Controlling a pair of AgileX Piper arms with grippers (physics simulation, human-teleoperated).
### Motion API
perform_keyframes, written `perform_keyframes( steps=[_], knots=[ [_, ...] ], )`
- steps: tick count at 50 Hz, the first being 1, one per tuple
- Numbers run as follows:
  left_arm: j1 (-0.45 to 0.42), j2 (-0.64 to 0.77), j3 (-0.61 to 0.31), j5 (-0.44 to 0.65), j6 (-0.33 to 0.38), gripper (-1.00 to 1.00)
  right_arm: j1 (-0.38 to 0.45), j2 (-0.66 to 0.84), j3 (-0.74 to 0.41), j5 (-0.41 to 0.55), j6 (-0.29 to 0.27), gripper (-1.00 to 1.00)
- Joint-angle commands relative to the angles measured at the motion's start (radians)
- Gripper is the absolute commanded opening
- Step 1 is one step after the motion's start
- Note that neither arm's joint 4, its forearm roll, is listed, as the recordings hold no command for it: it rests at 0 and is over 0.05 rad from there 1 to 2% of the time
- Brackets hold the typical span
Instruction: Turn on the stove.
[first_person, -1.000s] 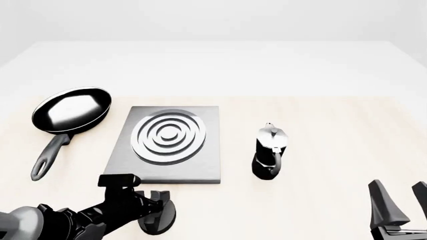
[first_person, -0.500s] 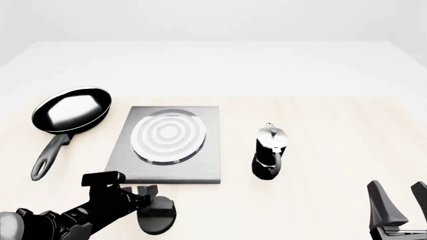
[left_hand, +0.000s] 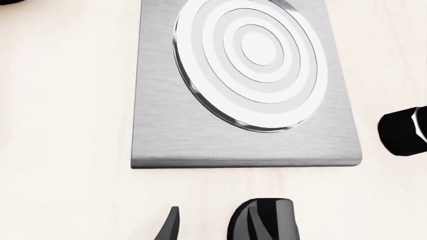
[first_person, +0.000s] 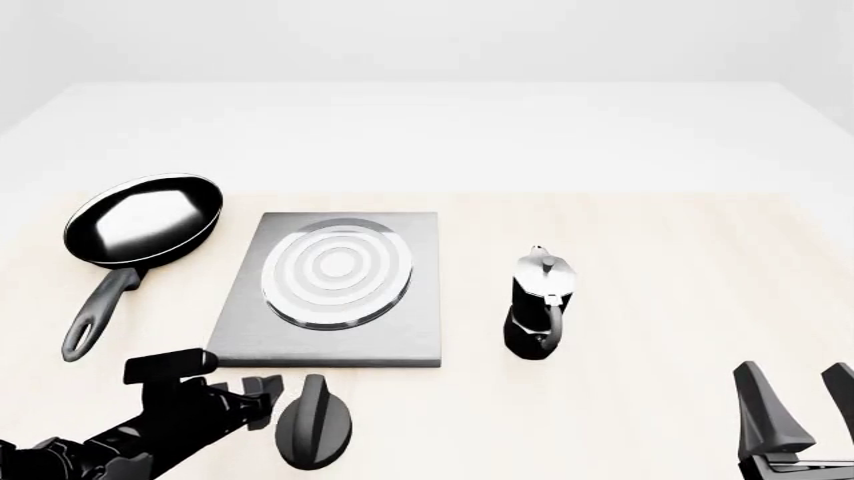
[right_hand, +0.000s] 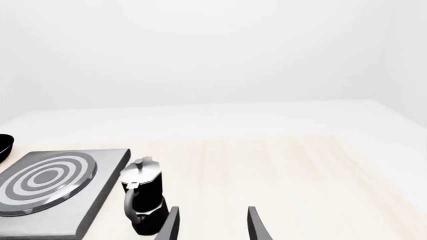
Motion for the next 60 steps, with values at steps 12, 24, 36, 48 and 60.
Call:
perform_keyframes(
  steps=[12,24,36,48,60],
  knots=[
    [0.062,-0.372,0.050,0.287,0.021,1.00,0.004,0.000,0.000,0.000,-0.023,1.00],
    [0.050,-0.550,0.086,0.439,0.020,1.00,0.004,0.000,-0.001,0.004,-0.036,1.00],
    [-0.038,-0.975,0.105,0.737,-0.050,1.00,0.007,0.001,-0.001,0.007,-0.048,1.00],
    [-0.084,-1.391,-0.068,1.114,-0.066,1.00,0.010,0.004,0.000,0.011,-0.062,1.00],
    [-0.093,-1.392,-0.149,1.126,-0.057,1.00,0.013,0.010,0.000,0.014,-0.073,1.00]
  ],
)
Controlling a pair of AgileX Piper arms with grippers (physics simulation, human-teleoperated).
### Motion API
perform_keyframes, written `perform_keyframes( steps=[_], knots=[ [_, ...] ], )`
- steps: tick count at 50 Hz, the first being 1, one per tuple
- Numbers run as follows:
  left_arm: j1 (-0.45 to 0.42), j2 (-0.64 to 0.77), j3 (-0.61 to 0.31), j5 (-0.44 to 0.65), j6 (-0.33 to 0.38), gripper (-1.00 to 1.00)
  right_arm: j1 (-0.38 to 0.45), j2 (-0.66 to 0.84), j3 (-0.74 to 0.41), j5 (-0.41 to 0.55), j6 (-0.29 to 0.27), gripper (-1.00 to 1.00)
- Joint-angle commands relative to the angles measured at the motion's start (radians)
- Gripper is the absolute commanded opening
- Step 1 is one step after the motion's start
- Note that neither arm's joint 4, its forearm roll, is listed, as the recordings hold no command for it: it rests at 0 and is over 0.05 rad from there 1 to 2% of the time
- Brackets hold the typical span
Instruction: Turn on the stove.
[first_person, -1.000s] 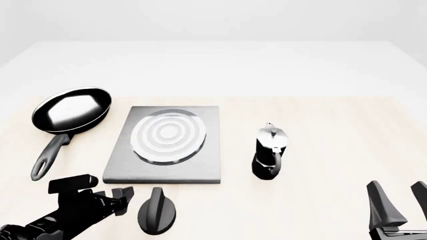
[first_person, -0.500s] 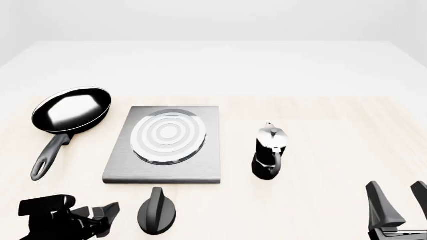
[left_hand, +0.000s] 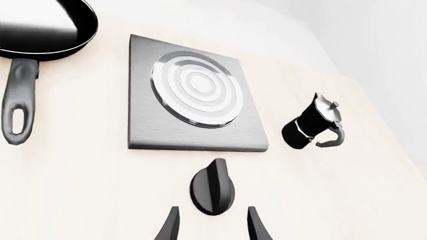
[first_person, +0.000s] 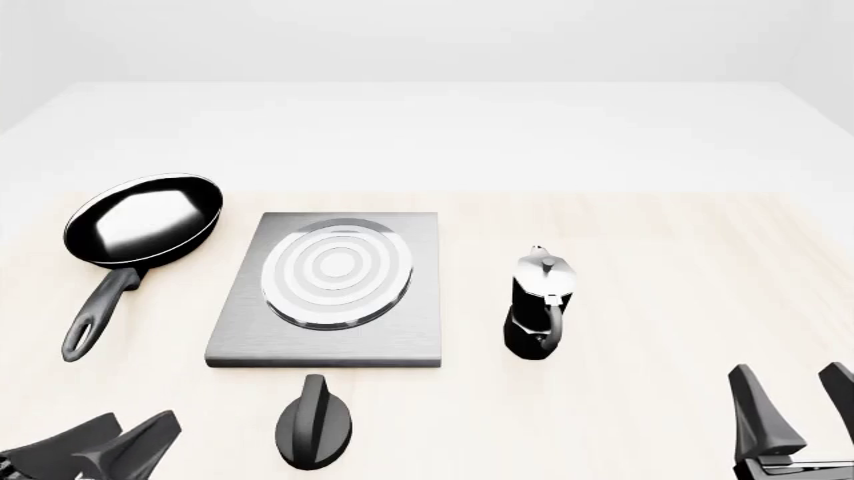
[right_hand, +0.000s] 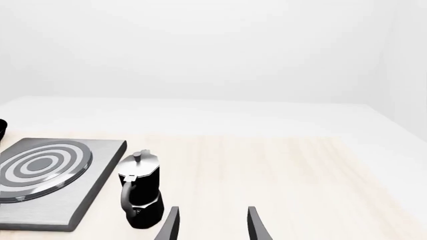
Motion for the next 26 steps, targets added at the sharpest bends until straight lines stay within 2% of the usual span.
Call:
perform_keyframes(
  steps=[1,4,9,10,13,14,18,20,22,26],
  knots=[
    [-0.015,-0.103,-0.083,0.094,-0.004,1.00,0.002,0.006,0.000,0.002,-0.011,1.00],
    [-0.021,-0.103,-0.098,0.093,0.016,1.00,0.004,0.011,0.000,-0.001,-0.014,1.00],
    [-0.040,-0.103,-0.142,0.099,0.010,1.00,0.002,0.012,0.000,-0.001,-0.017,1.00],
    [-0.033,-0.103,-0.156,0.109,0.038,1.00,0.002,0.011,0.000,-0.001,-0.018,1.00],
    [-0.033,-0.103,-0.156,0.112,0.027,1.00,0.002,0.011,0.000,0.000,-0.018,1.00],
    [-0.019,-0.103,-0.155,0.119,0.058,1.00,0.002,0.011,0.000,-0.001,-0.018,1.00],
    [-0.008,-0.103,-0.162,0.121,0.051,1.00,0.004,0.016,0.000,-0.003,-0.022,1.00],
    [-0.001,-0.103,-0.186,0.133,0.077,1.00,0.007,0.025,0.000,-0.009,-0.024,1.00],
    [-0.003,-0.103,-0.187,0.135,0.067,1.00,0.008,0.028,0.001,-0.011,-0.024,1.00],
    [0.008,-0.103,-0.220,0.158,0.090,1.00,0.011,0.026,0.001,-0.009,-0.023,1.00]
  ],
)
